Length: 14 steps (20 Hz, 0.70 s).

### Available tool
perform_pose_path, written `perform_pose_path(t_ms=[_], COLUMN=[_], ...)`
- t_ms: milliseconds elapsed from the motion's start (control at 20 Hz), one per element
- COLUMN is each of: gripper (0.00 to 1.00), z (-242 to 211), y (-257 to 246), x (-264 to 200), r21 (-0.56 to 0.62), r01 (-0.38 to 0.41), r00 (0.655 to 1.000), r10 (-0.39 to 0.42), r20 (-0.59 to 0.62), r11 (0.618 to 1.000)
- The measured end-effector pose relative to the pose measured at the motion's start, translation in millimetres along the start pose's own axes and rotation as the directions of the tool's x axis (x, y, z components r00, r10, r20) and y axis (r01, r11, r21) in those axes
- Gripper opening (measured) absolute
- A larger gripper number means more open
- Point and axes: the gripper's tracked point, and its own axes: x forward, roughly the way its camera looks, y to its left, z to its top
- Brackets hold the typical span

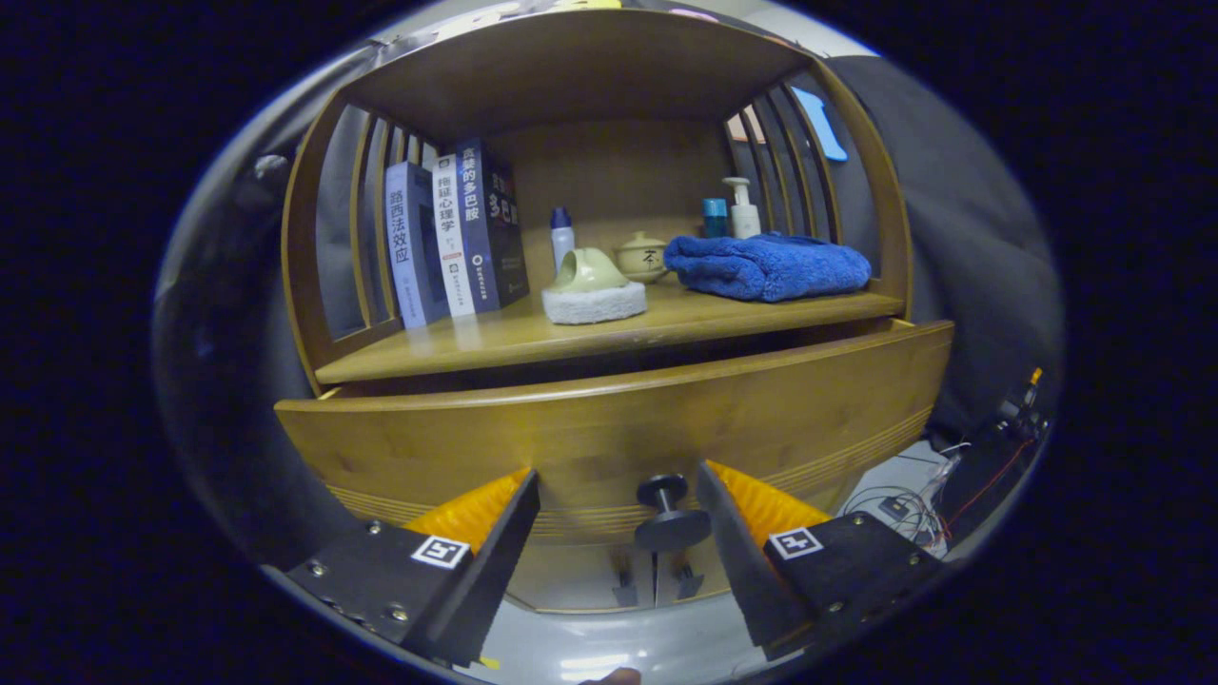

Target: Pull open the drawer, take out the items inside it, and place them on the countertop above the cabinet.

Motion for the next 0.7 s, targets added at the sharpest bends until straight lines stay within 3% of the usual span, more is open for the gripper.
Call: perform_pose_path(t_ms=[700], gripper=[0.99], z=[10], y=[3], x=[38], r21=[0.050], r01=[-0.038], r00=[0.999], r10=[0.039], r20=[-0.011], r11=[0.998])
